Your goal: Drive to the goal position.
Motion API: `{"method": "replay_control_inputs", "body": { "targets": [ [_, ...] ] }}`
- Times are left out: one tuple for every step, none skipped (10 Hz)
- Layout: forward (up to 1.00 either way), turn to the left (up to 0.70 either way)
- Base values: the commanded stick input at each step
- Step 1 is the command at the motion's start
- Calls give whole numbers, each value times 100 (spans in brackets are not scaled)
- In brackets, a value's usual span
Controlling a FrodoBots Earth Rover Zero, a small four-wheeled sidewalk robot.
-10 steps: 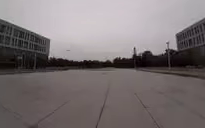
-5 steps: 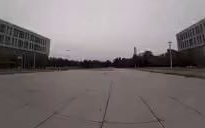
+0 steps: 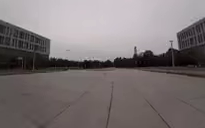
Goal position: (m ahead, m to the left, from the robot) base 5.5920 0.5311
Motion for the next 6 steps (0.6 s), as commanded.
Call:
{"method": "replay_control_inputs", "body": {
  "targets": [
    [70,0],
    [70,0],
    [70,0],
    [70,0],
    [70,0],
    [70,0]
  ]
}}
